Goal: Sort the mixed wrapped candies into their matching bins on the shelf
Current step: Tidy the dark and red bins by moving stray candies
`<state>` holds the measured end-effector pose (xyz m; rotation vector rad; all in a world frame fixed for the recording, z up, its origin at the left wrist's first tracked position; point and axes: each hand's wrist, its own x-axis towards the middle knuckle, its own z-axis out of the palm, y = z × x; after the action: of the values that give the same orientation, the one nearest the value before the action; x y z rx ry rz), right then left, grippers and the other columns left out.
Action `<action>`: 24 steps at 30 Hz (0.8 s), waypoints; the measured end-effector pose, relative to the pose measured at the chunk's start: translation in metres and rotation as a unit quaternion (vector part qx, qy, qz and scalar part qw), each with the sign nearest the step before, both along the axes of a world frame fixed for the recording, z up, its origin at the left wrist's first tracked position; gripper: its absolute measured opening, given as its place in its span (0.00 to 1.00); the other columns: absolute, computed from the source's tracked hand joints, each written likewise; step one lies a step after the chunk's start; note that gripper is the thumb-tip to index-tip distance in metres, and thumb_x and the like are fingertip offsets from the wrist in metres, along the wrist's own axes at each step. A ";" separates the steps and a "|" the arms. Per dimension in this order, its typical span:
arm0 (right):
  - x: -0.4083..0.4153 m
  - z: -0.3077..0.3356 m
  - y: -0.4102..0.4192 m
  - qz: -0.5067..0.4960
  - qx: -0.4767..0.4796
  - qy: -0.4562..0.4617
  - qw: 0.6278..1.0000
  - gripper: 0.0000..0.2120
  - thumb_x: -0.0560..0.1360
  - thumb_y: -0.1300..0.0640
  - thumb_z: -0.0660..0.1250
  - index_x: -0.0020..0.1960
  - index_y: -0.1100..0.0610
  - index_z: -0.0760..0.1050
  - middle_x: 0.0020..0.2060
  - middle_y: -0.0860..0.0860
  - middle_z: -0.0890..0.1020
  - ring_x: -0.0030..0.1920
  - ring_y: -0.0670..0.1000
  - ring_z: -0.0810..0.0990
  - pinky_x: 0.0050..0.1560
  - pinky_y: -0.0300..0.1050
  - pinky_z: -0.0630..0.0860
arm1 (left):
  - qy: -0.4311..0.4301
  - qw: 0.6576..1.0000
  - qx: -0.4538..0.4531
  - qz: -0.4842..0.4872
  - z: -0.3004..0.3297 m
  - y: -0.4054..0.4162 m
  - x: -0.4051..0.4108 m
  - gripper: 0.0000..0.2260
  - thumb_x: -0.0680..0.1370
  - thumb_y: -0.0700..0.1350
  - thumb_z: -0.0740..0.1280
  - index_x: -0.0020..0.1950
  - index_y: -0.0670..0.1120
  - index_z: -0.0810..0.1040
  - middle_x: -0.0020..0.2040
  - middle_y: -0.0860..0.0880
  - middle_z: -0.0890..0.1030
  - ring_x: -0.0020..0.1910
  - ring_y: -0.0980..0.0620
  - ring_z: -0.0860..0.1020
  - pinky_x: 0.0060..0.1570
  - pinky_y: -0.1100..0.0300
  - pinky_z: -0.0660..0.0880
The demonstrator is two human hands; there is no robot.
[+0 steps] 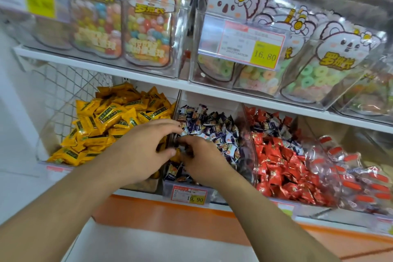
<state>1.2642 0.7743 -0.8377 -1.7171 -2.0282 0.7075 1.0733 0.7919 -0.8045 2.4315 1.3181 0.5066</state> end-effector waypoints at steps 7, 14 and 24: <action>0.004 -0.013 0.009 -0.025 -0.022 0.002 0.999 0.07 0.78 0.55 0.71 0.56 0.47 0.82 0.44 0.46 0.82 0.43 0.47 0.79 0.40 0.41 0.77 | -0.017 0.999 -0.031 -0.015 0.002 0.011 -0.002 0.20 0.80 0.52 0.71 0.71 0.62 0.73 0.72 0.70 0.66 0.63 0.70 0.65 0.63 0.72 0.60; 0.028 0.006 0.003 -0.119 0.044 0.068 0.990 0.07 0.78 0.60 0.72 0.47 0.48 0.82 0.39 0.49 0.83 0.39 0.46 0.81 0.41 0.37 0.79 | -0.018 0.999 -0.032 -0.008 0.006 0.011 0.000 0.16 0.81 0.51 0.70 0.69 0.59 0.76 0.70 0.67 0.70 0.58 0.66 0.66 0.60 0.69 0.63; 0.042 0.021 -0.009 -0.205 0.057 0.153 0.965 0.14 0.79 0.59 0.72 0.60 0.46 0.75 0.39 0.48 0.86 0.36 0.44 0.82 0.38 0.42 0.79 | -0.027 1.000 -0.009 0.011 0.008 0.005 0.006 0.16 0.81 0.50 0.70 0.68 0.59 0.76 0.70 0.65 0.71 0.69 0.62 0.69 0.63 0.69 0.61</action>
<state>1.3063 0.7653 -0.8163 -1.7573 -1.4204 0.6526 1.0792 0.7971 -0.7966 2.3748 1.3226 0.5590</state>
